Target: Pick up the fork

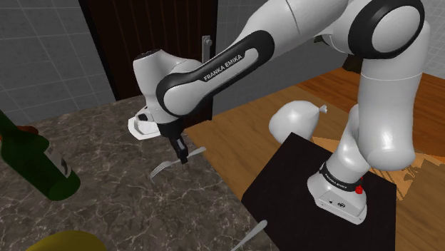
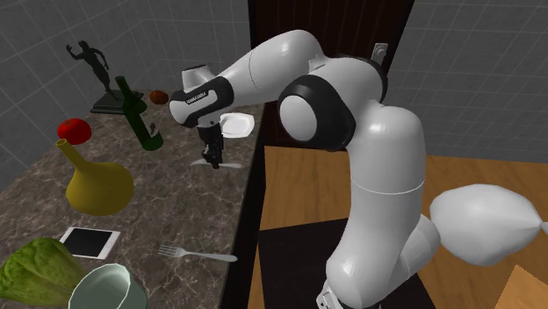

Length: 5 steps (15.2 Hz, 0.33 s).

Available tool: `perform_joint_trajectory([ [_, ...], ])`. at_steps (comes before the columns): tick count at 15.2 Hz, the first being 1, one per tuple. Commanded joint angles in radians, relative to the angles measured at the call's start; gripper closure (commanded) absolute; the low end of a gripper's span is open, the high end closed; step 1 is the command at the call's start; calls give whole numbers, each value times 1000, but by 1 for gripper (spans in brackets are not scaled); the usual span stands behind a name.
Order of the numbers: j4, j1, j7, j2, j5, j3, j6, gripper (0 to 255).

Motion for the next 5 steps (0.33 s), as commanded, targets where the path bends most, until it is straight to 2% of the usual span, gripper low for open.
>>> perform_joint_trajectory([
  [1,8,-1,0,-14,4,2,-22,255],
  [5,19,-3,0,-28,7,3,-46,255],
])
